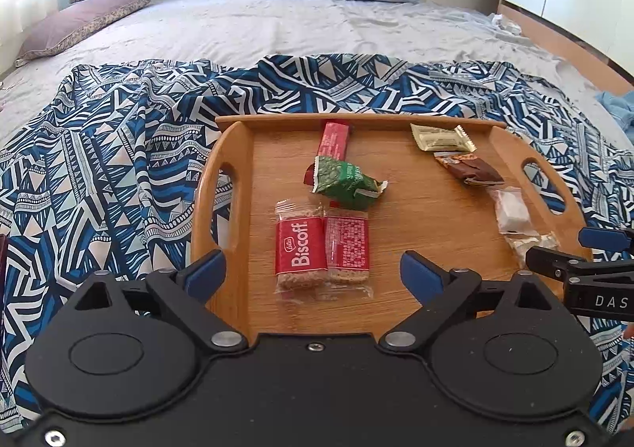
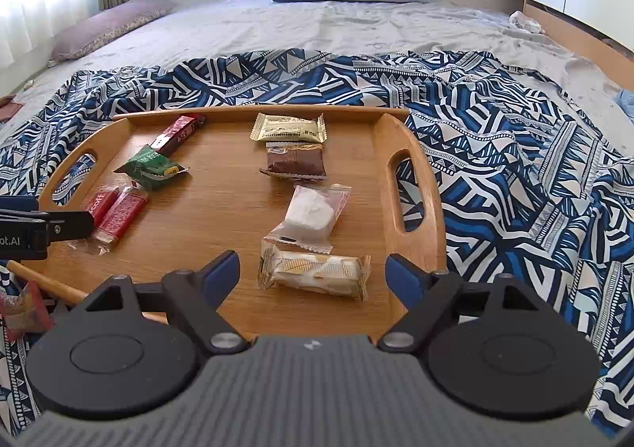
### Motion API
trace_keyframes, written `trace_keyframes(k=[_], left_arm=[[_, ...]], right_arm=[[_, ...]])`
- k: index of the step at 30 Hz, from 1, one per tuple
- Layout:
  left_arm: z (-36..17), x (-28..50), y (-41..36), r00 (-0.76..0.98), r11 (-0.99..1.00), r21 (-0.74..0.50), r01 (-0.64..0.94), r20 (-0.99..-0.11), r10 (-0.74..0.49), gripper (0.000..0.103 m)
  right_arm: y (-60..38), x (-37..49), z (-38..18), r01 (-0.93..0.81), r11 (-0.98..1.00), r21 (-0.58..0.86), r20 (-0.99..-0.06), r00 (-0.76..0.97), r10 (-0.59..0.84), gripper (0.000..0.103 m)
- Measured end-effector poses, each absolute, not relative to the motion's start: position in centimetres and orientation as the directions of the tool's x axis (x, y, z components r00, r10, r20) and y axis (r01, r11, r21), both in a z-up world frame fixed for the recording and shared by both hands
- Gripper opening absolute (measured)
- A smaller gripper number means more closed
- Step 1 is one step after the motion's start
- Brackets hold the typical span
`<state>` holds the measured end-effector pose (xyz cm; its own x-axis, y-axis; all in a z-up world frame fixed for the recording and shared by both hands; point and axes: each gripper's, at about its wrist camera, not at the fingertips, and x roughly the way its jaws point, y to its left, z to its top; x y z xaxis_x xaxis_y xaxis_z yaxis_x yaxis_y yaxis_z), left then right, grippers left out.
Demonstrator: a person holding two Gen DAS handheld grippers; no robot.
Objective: Organize snacks
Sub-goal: 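Open both grippers to release the Biscoff and wafer packets onto the tray, then move both open grippers back down toward the snack pile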
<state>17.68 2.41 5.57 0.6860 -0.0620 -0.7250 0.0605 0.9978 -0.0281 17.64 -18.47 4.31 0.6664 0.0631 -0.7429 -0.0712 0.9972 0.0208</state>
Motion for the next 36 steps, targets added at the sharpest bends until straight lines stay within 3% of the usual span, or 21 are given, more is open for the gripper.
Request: trace_keyframes(k=[8, 18, 36], left_arm=[[6.2, 15.1, 3.4, 0.706, 0.995, -0.066, 0.070, -0.702, -0.096, 0.100], [5.7, 10.8, 4.4, 0.750, 0.995, -0.025, 0.093, -0.656, -0.087, 0.102], [1.9, 8.6, 5.6, 0.694, 0.999, -0.032, 0.033, -0.718, -0.046, 0.102]], right_arm=[[-18.7, 14.9, 5.5, -0.090, 0.996, 0.015, -0.711, 0.700, 0.074, 0.103], [-17.9, 11.0, 5.1, -0.082, 0.994, -0.074, -0.656, 0.755, 0.013, 0.103], [-15.6, 6.2, 2.4, -0.148, 0.979, -0.144, -0.635, 0.773, 0.023, 0.103]])
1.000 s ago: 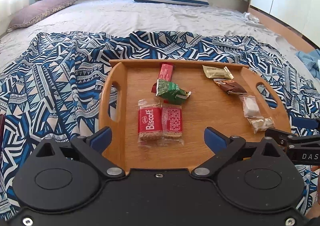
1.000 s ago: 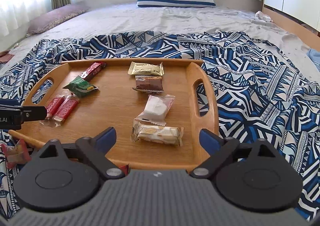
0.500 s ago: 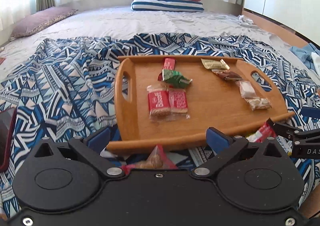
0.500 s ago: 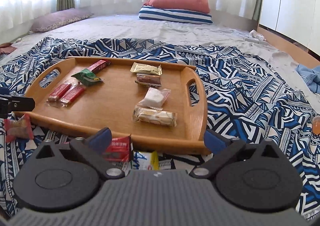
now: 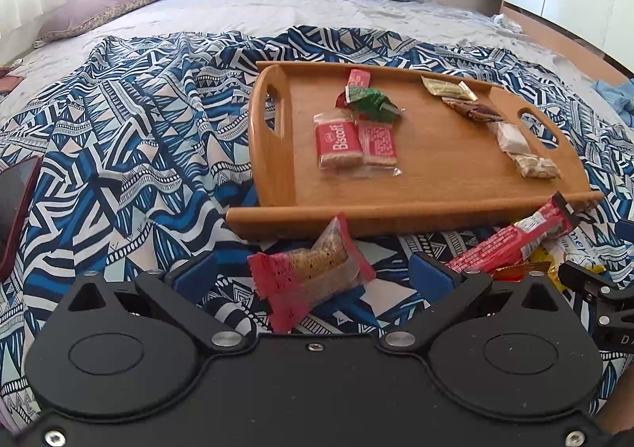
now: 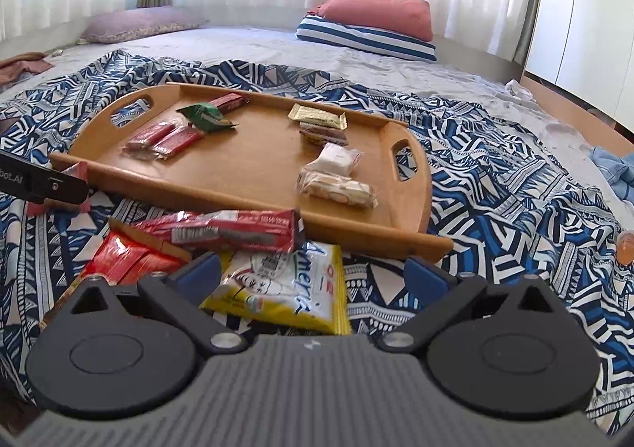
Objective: Organize snacks
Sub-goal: 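Move both open grippers back down toward the snack pile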
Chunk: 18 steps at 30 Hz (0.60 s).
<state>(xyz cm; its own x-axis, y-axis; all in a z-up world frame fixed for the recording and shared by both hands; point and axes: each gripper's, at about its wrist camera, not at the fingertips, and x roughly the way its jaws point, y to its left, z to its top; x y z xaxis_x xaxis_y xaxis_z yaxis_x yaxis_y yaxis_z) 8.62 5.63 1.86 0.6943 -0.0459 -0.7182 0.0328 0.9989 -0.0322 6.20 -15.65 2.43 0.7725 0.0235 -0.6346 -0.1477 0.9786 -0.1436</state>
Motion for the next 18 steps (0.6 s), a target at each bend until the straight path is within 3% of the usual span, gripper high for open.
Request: trace_keyframes(k=[18], left_arm=[[0.6, 9.1, 5.2, 0.681, 0.999, -0.027, 0.022, -0.731, -0.035, 0.102]], right_arm=[[-14.6, 7.5, 0.9, -0.137, 0.990, -0.040, -0.664, 0.744, 0.076, 0.103]])
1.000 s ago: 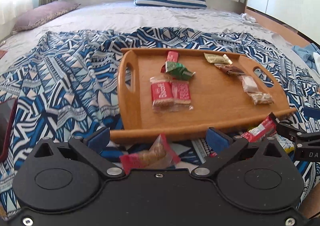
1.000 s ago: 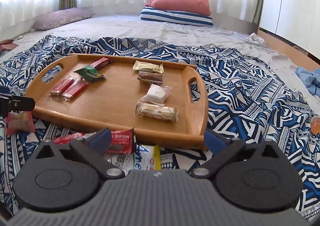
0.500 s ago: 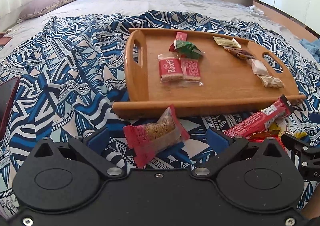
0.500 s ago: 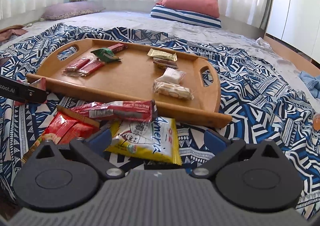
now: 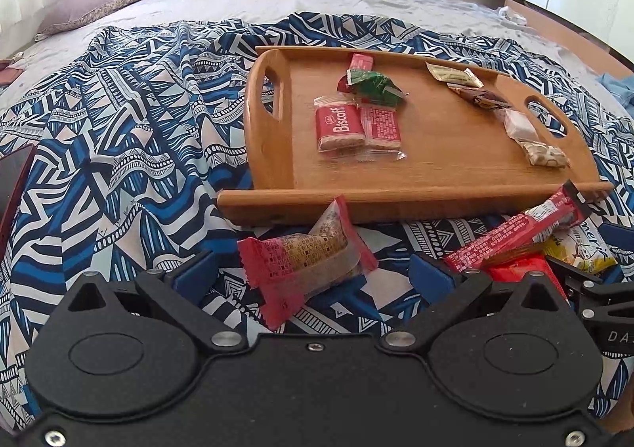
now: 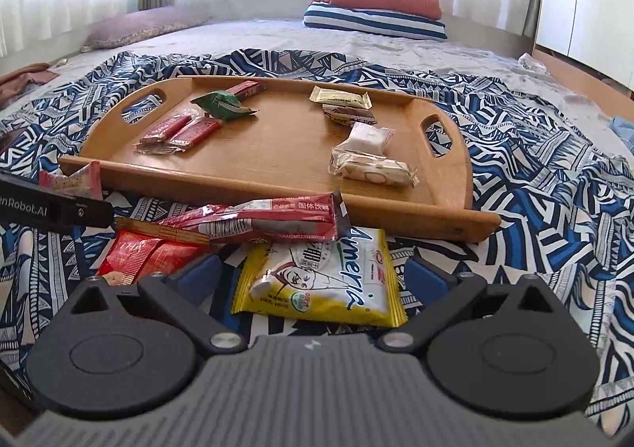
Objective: Organize snacks
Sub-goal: 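Move both open grippers back down toward the snack pile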
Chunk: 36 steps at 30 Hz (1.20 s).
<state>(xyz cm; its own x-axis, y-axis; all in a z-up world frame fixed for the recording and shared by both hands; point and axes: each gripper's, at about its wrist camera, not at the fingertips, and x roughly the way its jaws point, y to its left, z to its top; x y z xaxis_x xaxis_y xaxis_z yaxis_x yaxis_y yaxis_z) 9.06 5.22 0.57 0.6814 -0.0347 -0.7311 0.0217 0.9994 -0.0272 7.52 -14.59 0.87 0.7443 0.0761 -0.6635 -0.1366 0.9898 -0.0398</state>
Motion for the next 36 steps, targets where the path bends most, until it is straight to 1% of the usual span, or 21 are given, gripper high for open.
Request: trace_keyframes(k=[5, 14, 17, 19, 20, 21, 22, 23, 24, 26, 28, 31, 33, 36], left_arm=[[0.4, 9.0, 5.2, 0.680, 0.999, -0.020, 0.028, -0.733, -0.034, 0.102], [0.0, 8.8, 4.7, 0.688, 0.999, 0.014, 0.038, -0.726, -0.016, 0.101], [0.1, 8.6, 4.6, 0.696, 0.999, 0.018, 0.037, -0.718, -0.013, 0.095], [0.2, 8.5, 4.4, 0.703, 0.998, 0.031, 0.046, -0.711, -0.011, 0.086], [0.3, 8.4, 4.3, 0.705, 0.998, 0.035, 0.052, -0.709, -0.011, 0.084], [0.4, 8.4, 4.1, 0.707, 0.997, 0.038, 0.061, -0.707, -0.016, 0.078], [0.5, 8.3, 4.0, 0.709, 0.997, 0.040, 0.066, -0.705, -0.019, 0.073], [0.6, 8.3, 3.8, 0.710, 0.997, 0.044, 0.066, -0.704, -0.016, 0.071], [0.6, 8.3, 3.7, 0.711, 0.997, 0.046, 0.069, -0.703, -0.017, 0.066], [0.8, 8.2, 3.6, 0.710, 0.996, 0.047, 0.070, -0.704, -0.017, 0.064], [1.0, 8.2, 3.6, 0.709, 0.996, 0.047, 0.070, -0.705, -0.017, 0.055], [1.3, 8.0, 3.7, 0.707, 0.996, 0.042, 0.072, -0.707, -0.021, 0.050], [1.5, 8.0, 3.8, 0.705, 0.997, 0.035, 0.072, -0.708, -0.026, 0.047], [1.8, 7.8, 4.0, 0.704, 0.997, 0.023, 0.072, -0.709, -0.034, 0.043]], right_arm=[[-15.0, 7.7, 0.4, -0.115, 0.993, -0.009, -0.668, 0.740, 0.080, 0.103], [-15.1, 7.7, 0.0, -0.123, 0.992, -0.004, -0.666, 0.741, 0.089, 0.103], [-15.1, 7.7, 0.0, -0.122, 0.993, -0.004, -0.665, 0.741, 0.089, 0.103], [-15.1, 7.7, 0.0, -0.122, 0.993, -0.002, -0.667, 0.740, 0.090, 0.103], [-15.1, 7.7, 0.0, -0.122, 0.992, 0.000, -0.668, 0.738, 0.091, 0.103], [-15.1, 7.8, 0.0, -0.124, 0.992, -0.001, -0.670, 0.736, 0.091, 0.103], [-15.1, 7.8, 0.1, -0.125, 0.992, -0.002, -0.673, 0.734, 0.092, 0.103], [-15.0, 7.9, 0.1, -0.127, 0.992, -0.002, -0.675, 0.732, 0.092, 0.103], [-15.0, 8.0, 0.1, -0.128, 0.992, -0.001, -0.677, 0.730, 0.093, 0.103], [-15.0, 8.1, 0.1, -0.126, 0.992, 0.000, -0.679, 0.729, 0.092, 0.103], [-14.9, 8.2, 0.2, -0.122, 0.993, -0.001, -0.679, 0.729, 0.089, 0.103], [-14.9, 8.1, 0.3, -0.114, 0.993, 0.003, -0.676, 0.732, 0.086, 0.103], [-14.9, 8.0, 0.4, -0.105, 0.994, 0.005, -0.674, 0.734, 0.081, 0.100], [-15.1, 7.8, 0.6, -0.082, 0.997, 0.008, -0.672, 0.738, 0.067, 0.090]])
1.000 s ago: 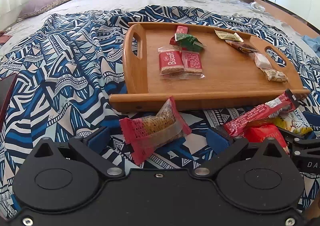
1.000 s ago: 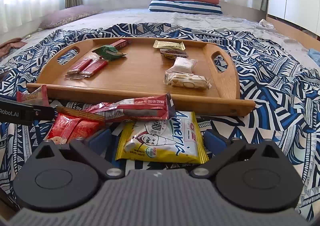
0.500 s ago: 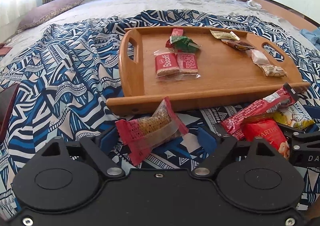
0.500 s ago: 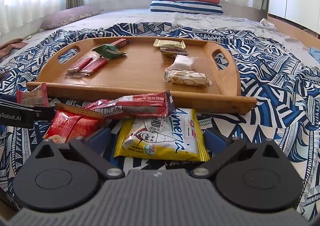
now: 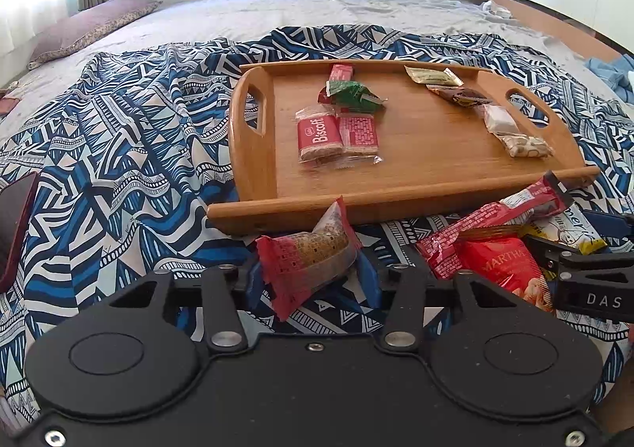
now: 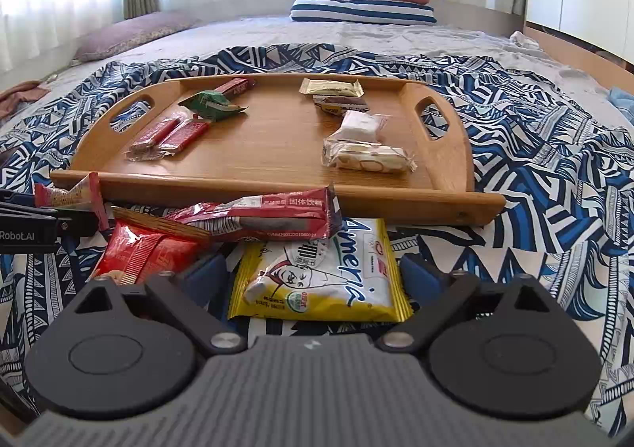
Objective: Organize snacks
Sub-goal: 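Move both open grippers back down toward the snack pile, then grasp a red wafer packet with the left gripper while the right grasps the yellow Amerie pouch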
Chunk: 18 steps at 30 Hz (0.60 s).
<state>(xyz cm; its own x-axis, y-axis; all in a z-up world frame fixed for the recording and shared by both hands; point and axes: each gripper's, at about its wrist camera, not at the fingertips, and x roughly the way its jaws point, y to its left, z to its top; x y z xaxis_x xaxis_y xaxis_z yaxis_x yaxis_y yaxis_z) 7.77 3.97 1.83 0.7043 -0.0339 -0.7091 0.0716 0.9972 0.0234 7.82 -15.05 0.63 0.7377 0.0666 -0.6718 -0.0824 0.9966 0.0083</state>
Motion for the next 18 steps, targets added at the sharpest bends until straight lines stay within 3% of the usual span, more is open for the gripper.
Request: trace_keyframes(k=[5, 18], left_arm=[[2.3, 7.5, 4.0, 0.700, 0.997, 0.003, 0.075, -0.712, -0.050, 0.038], [3.5, 6.8, 4.2, 0.710, 0.997, -0.041, 0.071, -0.700, -0.079, 0.026]], right_arm=[[-15.2, 7.5, 1.0, -0.070, 0.998, 0.006, -0.674, 0.737, 0.055, 0.073], [-16.6, 6.9, 2.1, 0.032, 0.999, 0.039, -0.687, 0.726, 0.004, 0.058]])
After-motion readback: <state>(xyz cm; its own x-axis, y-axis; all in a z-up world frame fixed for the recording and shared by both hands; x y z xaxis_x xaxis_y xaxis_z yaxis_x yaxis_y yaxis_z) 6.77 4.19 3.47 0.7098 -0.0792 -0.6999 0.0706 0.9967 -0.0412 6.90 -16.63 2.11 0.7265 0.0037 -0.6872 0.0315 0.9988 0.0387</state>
